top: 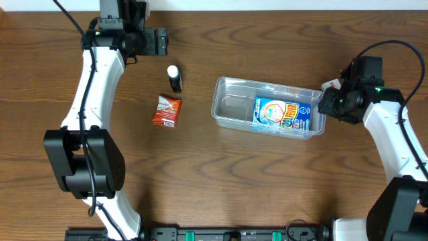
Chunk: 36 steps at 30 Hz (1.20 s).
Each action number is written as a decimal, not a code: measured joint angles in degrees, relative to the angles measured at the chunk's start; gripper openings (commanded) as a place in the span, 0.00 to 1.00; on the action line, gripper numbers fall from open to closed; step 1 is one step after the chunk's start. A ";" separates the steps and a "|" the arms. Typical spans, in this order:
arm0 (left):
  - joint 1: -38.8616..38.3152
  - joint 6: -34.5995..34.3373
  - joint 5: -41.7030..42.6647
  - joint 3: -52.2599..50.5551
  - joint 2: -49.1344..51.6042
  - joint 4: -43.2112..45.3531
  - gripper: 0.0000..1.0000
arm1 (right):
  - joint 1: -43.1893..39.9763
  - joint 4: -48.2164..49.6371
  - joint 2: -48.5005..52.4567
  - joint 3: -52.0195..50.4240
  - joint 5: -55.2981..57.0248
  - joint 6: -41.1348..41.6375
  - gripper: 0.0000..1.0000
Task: Pack container
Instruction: 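Move the right gripper toward the white Panadol box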
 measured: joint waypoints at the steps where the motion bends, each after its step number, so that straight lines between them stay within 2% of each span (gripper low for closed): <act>1: 0.00 0.00 0.00 0.00 0.00 0.00 0.98 | 0.00 -0.52 0.00 0.00 0.00 -0.04 0.49; 4: 0.00 0.00 0.00 0.00 0.00 0.00 0.98 | 0.00 -1.27 0.02 -0.07 0.02 -0.44 0.30; 5: 0.00 0.00 0.00 0.00 0.00 0.00 0.98 | 0.00 -1.22 0.02 -0.13 0.09 -0.33 0.27; 7: 0.00 0.00 0.00 0.00 0.00 0.00 0.98 | 0.00 -0.96 0.04 -0.35 -0.02 -0.22 0.27; 9: 0.00 0.00 0.00 0.00 0.00 0.00 0.98 | 0.00 -0.96 0.04 -0.42 -0.04 -0.17 0.33; 12: 0.00 0.00 0.00 0.00 0.00 -0.02 0.98 | 0.00 -0.94 0.04 -0.46 0.04 -0.24 0.33; 17: 0.00 0.00 0.00 0.00 0.00 0.00 0.98 | 0.00 -0.55 0.04 -0.48 -0.15 -0.66 0.17; 22: 0.00 0.00 0.00 0.00 0.00 0.00 0.98 | 0.00 -0.02 0.04 -0.48 -0.24 -1.09 0.07; 29: 0.00 0.00 0.00 0.00 0.00 -0.02 0.98 | 0.02 1.03 0.07 -0.63 -0.24 -2.58 0.09; 36: 0.00 0.00 0.00 0.00 0.00 0.00 0.98 | 0.70 4.72 0.28 -0.90 -0.92 -4.96 0.06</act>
